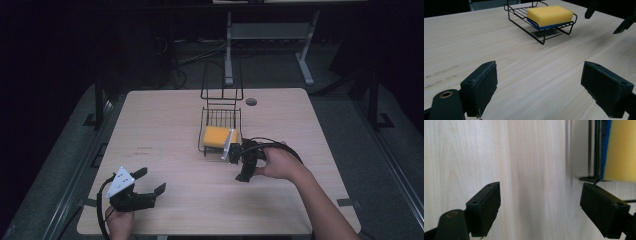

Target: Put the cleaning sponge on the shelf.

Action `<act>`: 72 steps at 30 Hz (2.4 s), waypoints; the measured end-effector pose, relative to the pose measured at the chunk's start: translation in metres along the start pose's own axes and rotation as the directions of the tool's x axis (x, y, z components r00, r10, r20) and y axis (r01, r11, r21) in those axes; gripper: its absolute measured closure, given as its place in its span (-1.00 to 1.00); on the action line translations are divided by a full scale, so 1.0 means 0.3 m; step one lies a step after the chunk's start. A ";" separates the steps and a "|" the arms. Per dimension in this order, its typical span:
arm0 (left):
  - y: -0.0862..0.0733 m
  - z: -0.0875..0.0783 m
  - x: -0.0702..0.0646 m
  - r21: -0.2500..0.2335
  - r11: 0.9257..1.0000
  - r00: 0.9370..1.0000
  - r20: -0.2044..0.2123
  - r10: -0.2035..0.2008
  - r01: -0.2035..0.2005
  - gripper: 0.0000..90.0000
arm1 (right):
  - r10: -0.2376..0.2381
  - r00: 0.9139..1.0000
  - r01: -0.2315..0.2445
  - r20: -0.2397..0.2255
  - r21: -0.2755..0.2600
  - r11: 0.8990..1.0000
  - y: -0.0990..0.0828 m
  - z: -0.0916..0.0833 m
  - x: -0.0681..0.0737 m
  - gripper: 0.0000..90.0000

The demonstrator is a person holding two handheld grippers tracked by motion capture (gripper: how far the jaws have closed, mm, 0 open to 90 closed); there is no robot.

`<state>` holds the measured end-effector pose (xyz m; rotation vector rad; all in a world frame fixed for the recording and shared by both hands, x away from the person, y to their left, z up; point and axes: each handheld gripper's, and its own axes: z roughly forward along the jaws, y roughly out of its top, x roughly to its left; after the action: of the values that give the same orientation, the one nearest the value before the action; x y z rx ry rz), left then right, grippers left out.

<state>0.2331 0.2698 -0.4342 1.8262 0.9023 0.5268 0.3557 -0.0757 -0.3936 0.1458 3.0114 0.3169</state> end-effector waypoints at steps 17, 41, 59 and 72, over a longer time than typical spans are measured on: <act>0.003 0.006 -0.007 0.005 1.000 1.000 0.006 0.011 -0.011 -0.71 | 0.042 0.999 -0.042 0.002 -0.005 0.999 -0.084 0.016 0.036 -0.63; 0.003 0.009 -0.013 0.004 1.000 1.000 0.006 0.012 -0.012 -0.71 | 0.089 0.996 -0.089 0.002 0.002 0.996 -0.179 0.035 0.081 -0.63; 0.002 0.011 -0.014 0.012 1.000 1.000 0.004 0.021 -0.021 -0.71 | 0.125 0.992 -0.125 0.011 -0.018 0.992 -0.253 0.029 0.101 -0.63; 0.002 0.012 -0.017 0.012 1.000 1.000 0.004 0.022 -0.022 -0.71 | 0.158 0.987 -0.157 0.008 -0.023 0.987 -0.317 0.029 0.123 -0.63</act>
<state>0.2326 0.2635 -0.4349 1.8496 0.8857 0.5322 0.3121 -0.1625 -0.4258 0.3835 2.9909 0.3625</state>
